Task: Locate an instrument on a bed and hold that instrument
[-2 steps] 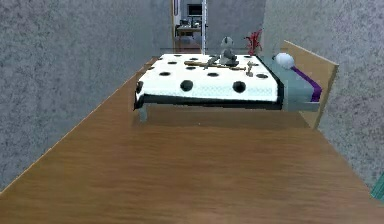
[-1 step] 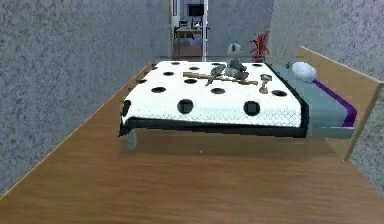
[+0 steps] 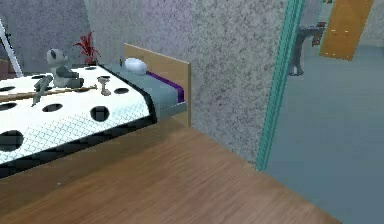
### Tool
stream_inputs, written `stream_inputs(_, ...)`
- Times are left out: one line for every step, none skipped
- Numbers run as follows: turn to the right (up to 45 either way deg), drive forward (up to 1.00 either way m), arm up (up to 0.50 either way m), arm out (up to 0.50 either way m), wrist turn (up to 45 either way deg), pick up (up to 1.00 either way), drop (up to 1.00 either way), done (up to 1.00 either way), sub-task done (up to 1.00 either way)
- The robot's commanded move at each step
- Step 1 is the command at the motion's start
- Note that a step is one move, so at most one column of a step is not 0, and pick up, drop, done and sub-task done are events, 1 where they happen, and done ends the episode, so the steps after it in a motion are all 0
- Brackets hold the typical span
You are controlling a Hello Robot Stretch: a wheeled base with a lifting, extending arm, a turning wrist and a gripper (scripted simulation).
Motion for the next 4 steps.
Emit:
stream_inputs(18.0,0.00,0.00,0.00,0.0,0.00,0.00,0.00,0.00)
stream_inputs(0.0,0.50,0.00,0.00,0.0,0.00,0.00,0.00,0.00)
stream_inputs(24.0,0.00,0.00,0.00,0.0,0.00,0.00,0.00,0.00)
stream_inputs(0.0,1.00,0.00,0.00,0.0,0.00,0.00,0.00,0.00)
